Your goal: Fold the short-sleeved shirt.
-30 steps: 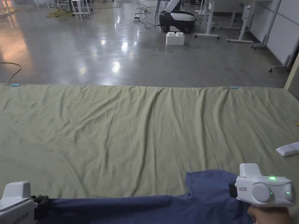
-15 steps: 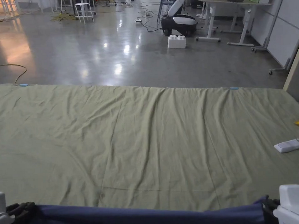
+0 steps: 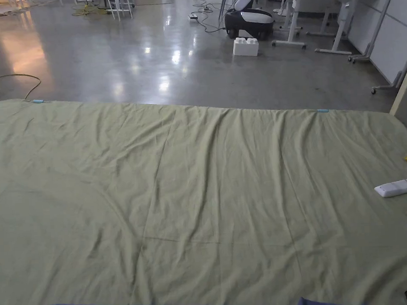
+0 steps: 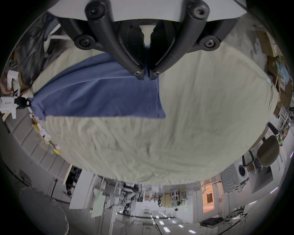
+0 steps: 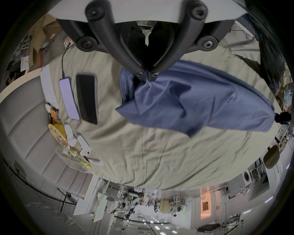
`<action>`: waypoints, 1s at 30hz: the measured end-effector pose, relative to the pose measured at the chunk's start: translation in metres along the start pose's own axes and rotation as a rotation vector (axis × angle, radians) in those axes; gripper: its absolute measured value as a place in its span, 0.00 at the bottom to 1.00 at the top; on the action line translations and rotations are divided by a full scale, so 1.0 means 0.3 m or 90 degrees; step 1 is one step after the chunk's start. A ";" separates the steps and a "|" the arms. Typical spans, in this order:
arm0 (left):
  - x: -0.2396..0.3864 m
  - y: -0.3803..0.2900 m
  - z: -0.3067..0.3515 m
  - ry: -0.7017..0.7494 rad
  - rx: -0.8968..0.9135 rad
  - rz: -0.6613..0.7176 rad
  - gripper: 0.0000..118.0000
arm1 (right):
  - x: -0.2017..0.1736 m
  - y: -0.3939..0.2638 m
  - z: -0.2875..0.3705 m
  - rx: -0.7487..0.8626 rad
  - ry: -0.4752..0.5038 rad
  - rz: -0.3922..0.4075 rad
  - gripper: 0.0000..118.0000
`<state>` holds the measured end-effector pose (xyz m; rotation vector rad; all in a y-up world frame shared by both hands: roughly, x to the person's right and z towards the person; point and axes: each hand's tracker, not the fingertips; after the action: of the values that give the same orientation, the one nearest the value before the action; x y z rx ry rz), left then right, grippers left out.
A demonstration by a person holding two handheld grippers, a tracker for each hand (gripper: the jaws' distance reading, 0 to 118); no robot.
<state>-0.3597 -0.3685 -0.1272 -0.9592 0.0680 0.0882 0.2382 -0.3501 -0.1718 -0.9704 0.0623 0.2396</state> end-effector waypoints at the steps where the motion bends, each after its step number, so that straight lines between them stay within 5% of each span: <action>1: 0.010 -0.010 -0.017 0.004 -0.012 -0.005 0.05 | -0.002 -0.010 -0.014 -0.002 0.001 -0.002 0.01; 5: 0.033 -0.029 -0.077 0.020 -0.019 -0.007 0.05 | -0.023 -0.024 -0.061 -0.011 -0.005 -0.006 0.02; 9: 0.050 -0.013 -0.082 0.038 -0.009 0.006 0.16 | -0.042 -0.003 -0.064 -0.018 -0.031 0.008 0.41; 11: 0.058 0.012 -0.066 0.046 0.000 0.008 0.18 | -0.033 0.028 -0.036 -0.003 -0.064 0.008 0.46; 12: 0.062 0.028 -0.055 0.045 0.011 0.009 0.28 | -0.026 0.054 -0.009 0.018 -0.066 -0.004 0.62; 14: 0.083 0.081 -0.016 0.040 0.067 0.017 0.40 | -0.011 0.115 0.046 0.086 -0.064 -0.044 0.74; 19: 0.169 0.253 0.076 0.024 0.216 0.020 0.43 | -0.038 0.291 0.154 0.277 -0.048 -0.103 0.75; 30: 0.422 0.490 0.250 0.060 0.495 0.001 0.41 | -0.260 0.515 0.327 0.584 -0.077 -0.110 0.75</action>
<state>-0.2479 -0.2174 -0.2161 -0.1863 0.1752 0.0123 0.1215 -0.1993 -0.2289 -0.0451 -0.0246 0.0868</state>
